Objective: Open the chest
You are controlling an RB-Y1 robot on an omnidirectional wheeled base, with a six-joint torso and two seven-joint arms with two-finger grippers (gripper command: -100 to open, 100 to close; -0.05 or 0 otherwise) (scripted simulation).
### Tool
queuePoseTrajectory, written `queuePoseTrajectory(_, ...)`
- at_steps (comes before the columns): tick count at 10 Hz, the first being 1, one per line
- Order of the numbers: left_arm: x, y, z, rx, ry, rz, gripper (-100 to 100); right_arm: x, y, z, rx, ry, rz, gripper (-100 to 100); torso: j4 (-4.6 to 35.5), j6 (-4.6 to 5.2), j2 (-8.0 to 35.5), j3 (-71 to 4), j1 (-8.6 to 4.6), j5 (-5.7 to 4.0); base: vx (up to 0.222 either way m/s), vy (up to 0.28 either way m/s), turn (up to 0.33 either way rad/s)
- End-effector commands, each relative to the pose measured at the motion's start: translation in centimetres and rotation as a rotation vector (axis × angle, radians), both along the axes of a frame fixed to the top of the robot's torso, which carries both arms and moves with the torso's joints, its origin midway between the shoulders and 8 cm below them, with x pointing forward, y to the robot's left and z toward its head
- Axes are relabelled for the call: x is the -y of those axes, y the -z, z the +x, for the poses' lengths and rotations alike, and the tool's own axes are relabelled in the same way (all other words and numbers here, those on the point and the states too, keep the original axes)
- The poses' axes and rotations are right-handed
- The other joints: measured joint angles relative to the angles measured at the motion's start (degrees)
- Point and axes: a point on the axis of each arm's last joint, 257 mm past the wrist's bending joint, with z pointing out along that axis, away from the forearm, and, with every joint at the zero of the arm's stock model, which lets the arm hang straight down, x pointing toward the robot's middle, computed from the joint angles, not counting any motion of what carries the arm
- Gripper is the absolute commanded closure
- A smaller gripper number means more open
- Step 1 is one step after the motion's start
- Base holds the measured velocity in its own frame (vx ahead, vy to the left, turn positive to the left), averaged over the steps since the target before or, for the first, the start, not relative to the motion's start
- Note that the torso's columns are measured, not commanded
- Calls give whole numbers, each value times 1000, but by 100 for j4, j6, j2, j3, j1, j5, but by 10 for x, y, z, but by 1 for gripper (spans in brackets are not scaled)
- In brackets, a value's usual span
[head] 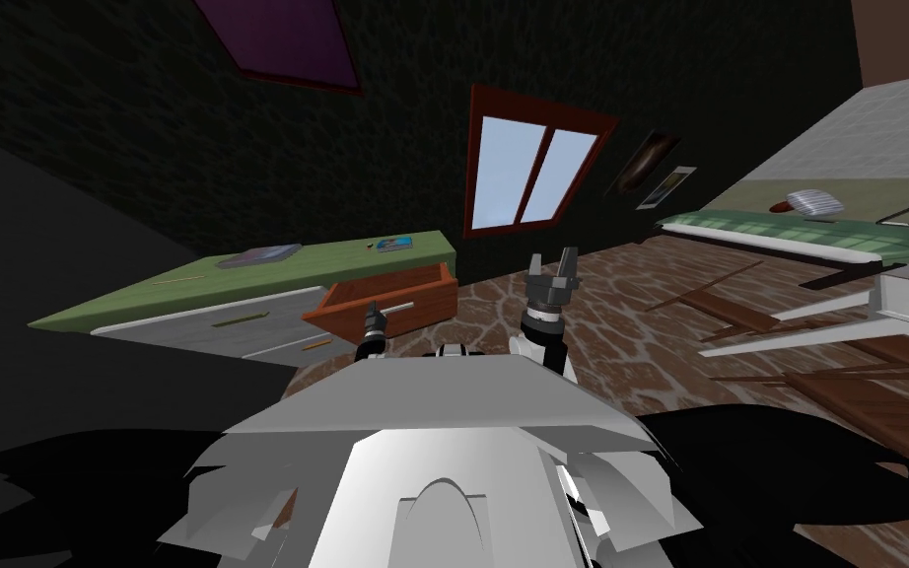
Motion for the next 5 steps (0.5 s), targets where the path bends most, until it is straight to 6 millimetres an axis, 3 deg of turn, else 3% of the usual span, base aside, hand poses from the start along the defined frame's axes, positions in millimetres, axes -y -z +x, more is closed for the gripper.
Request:
queuePoseTrajectory(1, 0, 1, 0, -4, 0, -1, 0, 0, 0, 0, 0, 0, 0, 0, -4, 0, 0, 3, 0, 4, 0, 0, 0)
queuePoseTrajectory(5, 0, 3, -1, -11, -1, -3, 0, 0, 0, 0, 0, 0, 0, 0, -12, 0, -10, -3, 10, 12, 0, 0, 0)
